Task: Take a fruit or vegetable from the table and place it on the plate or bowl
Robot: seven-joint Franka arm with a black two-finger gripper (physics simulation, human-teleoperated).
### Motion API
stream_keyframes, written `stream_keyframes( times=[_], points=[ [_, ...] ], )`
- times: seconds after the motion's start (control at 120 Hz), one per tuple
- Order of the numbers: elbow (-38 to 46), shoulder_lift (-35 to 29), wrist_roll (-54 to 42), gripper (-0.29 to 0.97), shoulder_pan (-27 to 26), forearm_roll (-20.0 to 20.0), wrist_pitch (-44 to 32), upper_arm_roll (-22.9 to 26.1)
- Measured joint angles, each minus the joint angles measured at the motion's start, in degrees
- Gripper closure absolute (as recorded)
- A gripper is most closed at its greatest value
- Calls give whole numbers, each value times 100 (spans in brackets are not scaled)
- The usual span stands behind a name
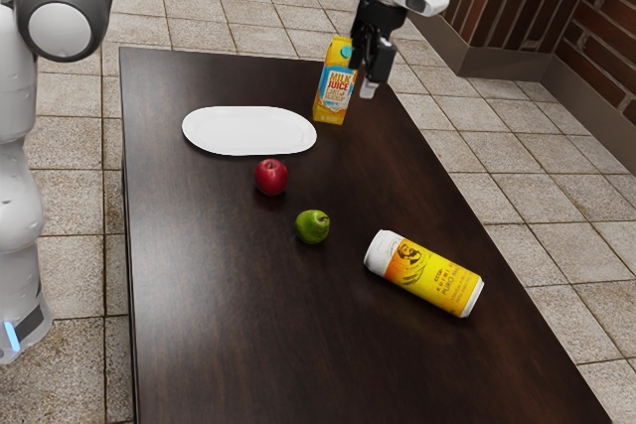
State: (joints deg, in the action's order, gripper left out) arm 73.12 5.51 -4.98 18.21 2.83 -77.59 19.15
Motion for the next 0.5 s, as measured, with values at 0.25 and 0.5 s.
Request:
stream_keyframes(
  times=[0.25,0.5],
  points=[
    [-339,-6,-10,0,57,77,55,25],
    [-1316,-230,52,0,-12,173,802,384]
  ],
)
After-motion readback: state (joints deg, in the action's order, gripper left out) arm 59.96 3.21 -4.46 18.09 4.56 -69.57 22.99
